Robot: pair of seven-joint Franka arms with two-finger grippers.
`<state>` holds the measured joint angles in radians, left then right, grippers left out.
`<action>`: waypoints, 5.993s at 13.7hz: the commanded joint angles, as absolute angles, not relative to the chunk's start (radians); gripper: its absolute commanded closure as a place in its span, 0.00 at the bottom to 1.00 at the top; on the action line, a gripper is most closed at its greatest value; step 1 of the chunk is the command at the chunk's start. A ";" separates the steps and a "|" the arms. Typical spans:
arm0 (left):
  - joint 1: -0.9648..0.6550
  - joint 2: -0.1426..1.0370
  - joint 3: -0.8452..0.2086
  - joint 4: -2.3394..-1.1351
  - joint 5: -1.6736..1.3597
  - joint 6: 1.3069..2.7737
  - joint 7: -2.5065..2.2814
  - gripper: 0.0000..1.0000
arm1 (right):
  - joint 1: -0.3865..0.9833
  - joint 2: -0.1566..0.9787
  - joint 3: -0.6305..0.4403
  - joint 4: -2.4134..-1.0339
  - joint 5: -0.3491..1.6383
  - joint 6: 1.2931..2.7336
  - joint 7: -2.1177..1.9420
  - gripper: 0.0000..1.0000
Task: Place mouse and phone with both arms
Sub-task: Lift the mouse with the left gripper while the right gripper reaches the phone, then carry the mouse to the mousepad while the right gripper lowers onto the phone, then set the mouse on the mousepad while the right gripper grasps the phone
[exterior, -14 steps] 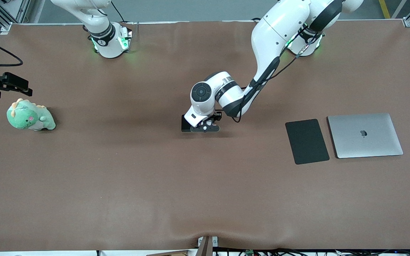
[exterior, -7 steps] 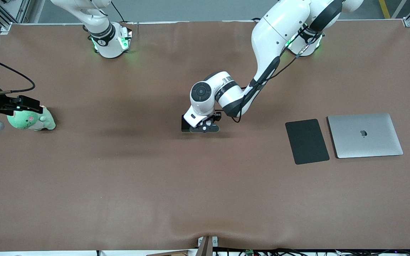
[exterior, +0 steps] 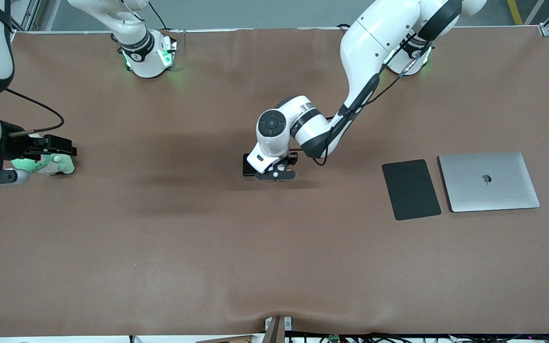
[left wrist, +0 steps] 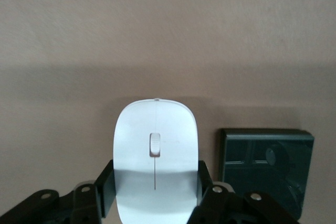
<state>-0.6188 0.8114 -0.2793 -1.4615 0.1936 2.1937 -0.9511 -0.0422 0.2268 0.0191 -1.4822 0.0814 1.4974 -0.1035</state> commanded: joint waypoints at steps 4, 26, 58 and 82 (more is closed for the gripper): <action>-0.517 0.638 -0.278 -1.470 0.215 2.037 -0.933 1.00 | 0.038 0.261 0.018 -1.427 0.012 1.500 -0.089 0.00; 0.040 0.328 -0.285 -1.603 0.187 1.764 -0.413 1.00 | 0.409 0.287 0.020 -1.623 0.190 1.716 0.391 0.00; 0.253 0.489 -0.337 -2.071 0.187 2.430 -0.221 1.00 | 0.696 0.600 0.020 -1.836 0.193 2.388 0.590 0.00; 0.239 0.330 -0.368 -1.625 0.187 1.922 -0.221 0.00 | 0.704 0.641 0.014 -1.830 0.183 2.438 0.575 1.00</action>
